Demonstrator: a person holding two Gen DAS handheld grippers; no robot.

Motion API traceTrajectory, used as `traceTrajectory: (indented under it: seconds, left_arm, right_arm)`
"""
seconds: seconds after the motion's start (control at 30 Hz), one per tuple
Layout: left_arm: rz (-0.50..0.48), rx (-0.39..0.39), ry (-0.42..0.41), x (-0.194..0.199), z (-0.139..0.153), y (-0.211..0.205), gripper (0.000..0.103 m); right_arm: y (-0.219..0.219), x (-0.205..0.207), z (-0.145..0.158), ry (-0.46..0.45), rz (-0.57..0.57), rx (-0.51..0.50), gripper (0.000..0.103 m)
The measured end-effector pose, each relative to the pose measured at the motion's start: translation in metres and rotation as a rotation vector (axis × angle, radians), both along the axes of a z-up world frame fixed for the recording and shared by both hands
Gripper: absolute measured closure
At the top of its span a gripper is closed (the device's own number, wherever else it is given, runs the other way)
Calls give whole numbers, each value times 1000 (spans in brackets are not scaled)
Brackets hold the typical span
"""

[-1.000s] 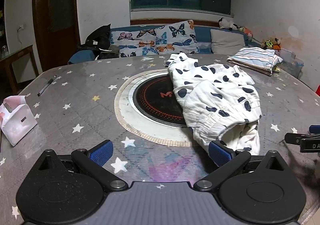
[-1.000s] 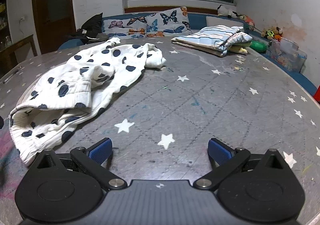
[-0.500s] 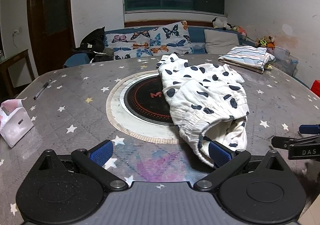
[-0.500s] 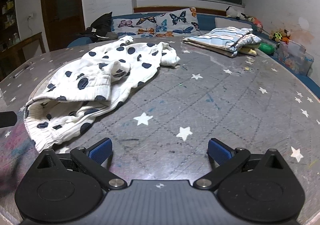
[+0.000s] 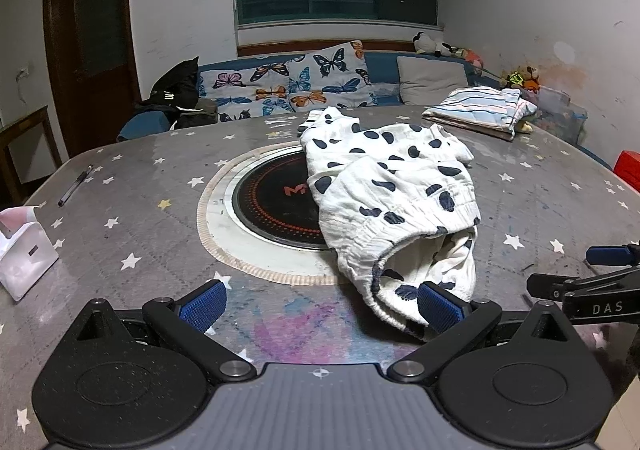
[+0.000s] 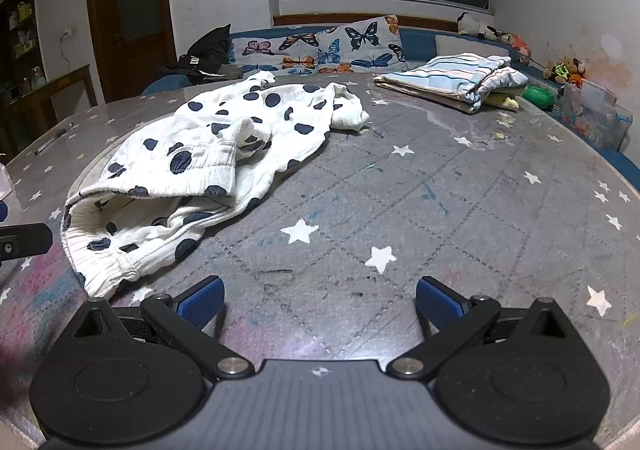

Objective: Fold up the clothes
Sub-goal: 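Move both grippers open toward the white polka-dot pants on the table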

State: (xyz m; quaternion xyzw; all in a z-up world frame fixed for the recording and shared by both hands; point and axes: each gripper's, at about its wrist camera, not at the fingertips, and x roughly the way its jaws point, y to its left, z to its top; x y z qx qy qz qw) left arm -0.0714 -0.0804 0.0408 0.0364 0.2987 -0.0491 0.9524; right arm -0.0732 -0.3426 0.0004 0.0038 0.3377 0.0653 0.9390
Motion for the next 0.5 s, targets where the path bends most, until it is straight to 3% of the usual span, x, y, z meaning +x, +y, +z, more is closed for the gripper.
traceTrajectory:
  seconds: [0.5]
  left_arm:
    - [-38,23,-7,12,4,-10,0]
  right_arm:
    - [-1,7,-2,8,12,-8,0]
